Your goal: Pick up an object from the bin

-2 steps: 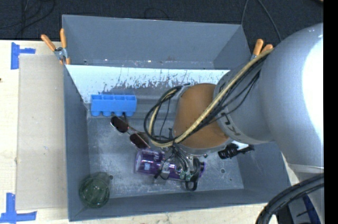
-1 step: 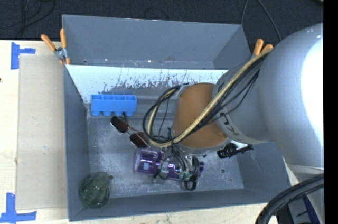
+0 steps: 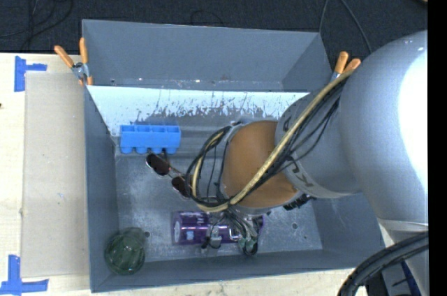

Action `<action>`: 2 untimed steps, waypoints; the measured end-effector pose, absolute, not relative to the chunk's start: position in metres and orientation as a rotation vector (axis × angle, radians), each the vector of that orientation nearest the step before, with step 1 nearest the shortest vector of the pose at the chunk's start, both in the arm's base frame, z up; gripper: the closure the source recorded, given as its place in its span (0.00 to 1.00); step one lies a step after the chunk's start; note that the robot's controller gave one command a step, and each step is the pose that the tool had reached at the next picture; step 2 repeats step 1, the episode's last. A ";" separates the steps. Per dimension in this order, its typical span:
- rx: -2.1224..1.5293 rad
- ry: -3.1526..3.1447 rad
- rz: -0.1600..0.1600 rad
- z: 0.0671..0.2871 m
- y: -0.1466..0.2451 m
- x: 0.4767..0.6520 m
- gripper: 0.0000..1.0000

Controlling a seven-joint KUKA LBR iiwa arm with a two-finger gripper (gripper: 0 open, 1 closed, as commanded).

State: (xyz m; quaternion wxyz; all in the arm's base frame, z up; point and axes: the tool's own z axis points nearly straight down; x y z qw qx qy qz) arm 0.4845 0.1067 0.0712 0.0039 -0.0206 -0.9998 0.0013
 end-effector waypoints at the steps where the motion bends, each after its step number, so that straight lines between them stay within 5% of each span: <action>1: 0.036 -3.132 0.003 0.070 0.109 0.482 1.00; 2: 0.036 -3.132 0.003 0.070 0.109 0.482 1.00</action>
Offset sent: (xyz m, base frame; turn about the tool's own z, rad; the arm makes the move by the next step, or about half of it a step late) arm 0.0373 0.0222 -0.0012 -0.2428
